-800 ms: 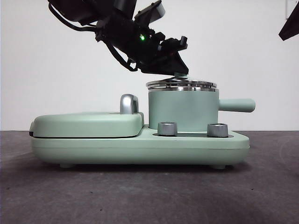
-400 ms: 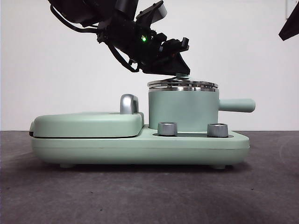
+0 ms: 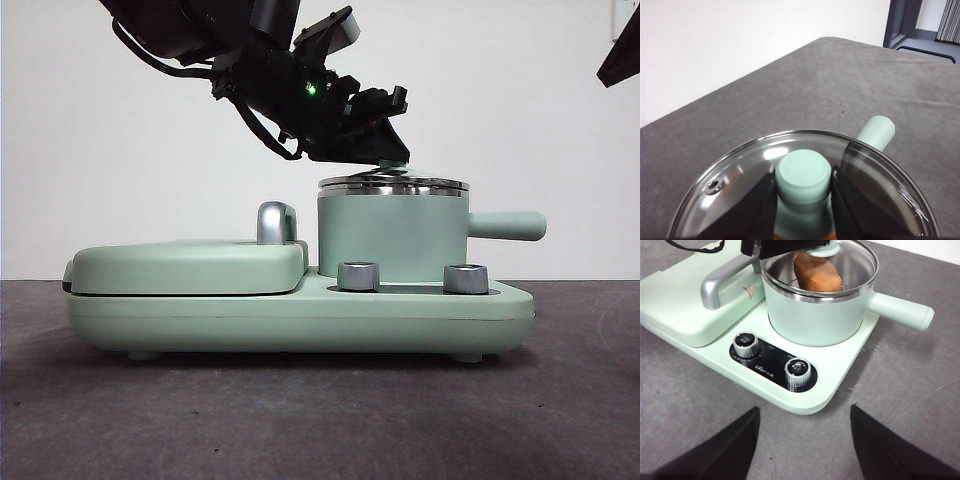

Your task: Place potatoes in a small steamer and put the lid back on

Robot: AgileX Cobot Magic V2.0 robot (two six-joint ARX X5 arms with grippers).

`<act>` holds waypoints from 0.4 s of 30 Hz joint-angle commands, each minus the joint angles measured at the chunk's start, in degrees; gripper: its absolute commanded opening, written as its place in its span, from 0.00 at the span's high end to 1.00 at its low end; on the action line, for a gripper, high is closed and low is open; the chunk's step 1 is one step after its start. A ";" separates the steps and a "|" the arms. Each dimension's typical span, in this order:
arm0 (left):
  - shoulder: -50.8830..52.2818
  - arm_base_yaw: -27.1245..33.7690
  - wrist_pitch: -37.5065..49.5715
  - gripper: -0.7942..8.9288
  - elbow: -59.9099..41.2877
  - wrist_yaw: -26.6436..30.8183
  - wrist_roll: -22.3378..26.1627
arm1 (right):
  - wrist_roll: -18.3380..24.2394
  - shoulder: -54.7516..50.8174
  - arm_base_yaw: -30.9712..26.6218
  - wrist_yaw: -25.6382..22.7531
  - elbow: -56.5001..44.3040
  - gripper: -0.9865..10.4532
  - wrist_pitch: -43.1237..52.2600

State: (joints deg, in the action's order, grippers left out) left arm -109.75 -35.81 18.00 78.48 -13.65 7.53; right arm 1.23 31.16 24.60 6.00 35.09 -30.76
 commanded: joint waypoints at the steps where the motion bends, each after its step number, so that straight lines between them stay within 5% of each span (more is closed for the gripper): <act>1: -1.29 -0.63 1.11 0.91 1.84 -0.39 0.61 | -0.42 0.20 0.28 -0.07 0.09 0.67 0.24; 12: -2.05 -0.76 -0.81 0.91 1.84 -0.39 0.59 | -0.46 0.20 0.28 -0.07 0.09 0.67 0.07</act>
State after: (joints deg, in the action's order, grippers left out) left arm -110.06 -35.81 17.21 78.81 -13.67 7.51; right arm 1.23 31.16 24.60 6.00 35.09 -30.89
